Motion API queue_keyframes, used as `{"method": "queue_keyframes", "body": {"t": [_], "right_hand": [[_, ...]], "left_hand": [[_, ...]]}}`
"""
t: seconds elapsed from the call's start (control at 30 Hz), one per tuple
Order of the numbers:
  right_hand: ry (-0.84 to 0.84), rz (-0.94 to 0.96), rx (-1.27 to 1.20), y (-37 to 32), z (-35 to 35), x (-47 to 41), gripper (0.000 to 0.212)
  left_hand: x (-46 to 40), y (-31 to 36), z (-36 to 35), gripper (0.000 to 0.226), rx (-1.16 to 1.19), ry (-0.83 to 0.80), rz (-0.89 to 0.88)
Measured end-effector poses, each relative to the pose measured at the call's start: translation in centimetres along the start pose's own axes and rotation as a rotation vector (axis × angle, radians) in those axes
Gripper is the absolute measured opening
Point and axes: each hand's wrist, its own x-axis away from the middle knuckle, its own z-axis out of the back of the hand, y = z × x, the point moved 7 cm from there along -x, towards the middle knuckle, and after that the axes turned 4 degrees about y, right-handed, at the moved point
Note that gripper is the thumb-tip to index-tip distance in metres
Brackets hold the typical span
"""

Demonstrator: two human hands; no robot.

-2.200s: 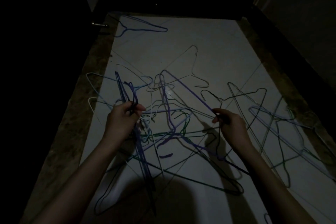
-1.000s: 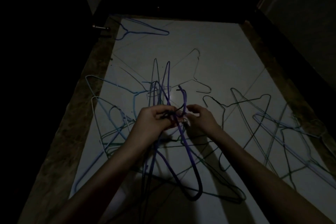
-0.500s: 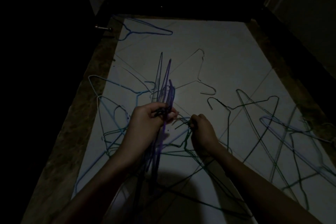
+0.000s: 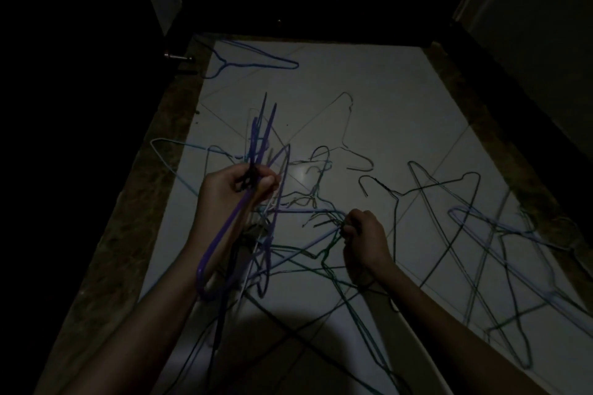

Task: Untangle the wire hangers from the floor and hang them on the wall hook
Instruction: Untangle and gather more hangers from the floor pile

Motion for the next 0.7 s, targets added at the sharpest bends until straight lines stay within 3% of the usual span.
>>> {"method": "queue_keyframes", "body": {"t": [0.1,0.23,0.33,0.43,0.5,0.6,0.7], "right_hand": [[0.002,-0.019,-0.008,0.6,0.4,-0.1,0.009],[-0.073,-0.111,0.029,1.9,0.4,-0.3,0.007],[-0.088,-0.097,-0.067,-0.7,1.3,-0.5,0.019],[-0.119,-0.006,-0.381,-5.7,2.4,0.5,0.024],[-0.226,0.064,-0.504,-8.6,1.6,1.9,0.043],[-0.396,0.195,-0.392,-11.5,-1.1,3.7,0.061],[-0.437,0.223,-0.345,-12.4,-2.5,4.1,0.065]], "left_hand": [[-0.1,0.4,0.2,0.029,0.014,0.010,0.016],[0.0,2.2,0.2,0.016,0.068,0.015,-0.020],[0.0,3.8,-0.1,0.015,0.066,0.001,-0.064],[0.0,4.7,-0.9,0.017,0.125,-0.027,-0.043],[0.1,5.2,-1.4,0.016,0.122,-0.045,-0.047],[0.4,5.4,-1.8,0.013,0.119,-0.058,-0.026],[1.0,5.7,-2.0,0.010,0.113,-0.071,-0.001]]}}
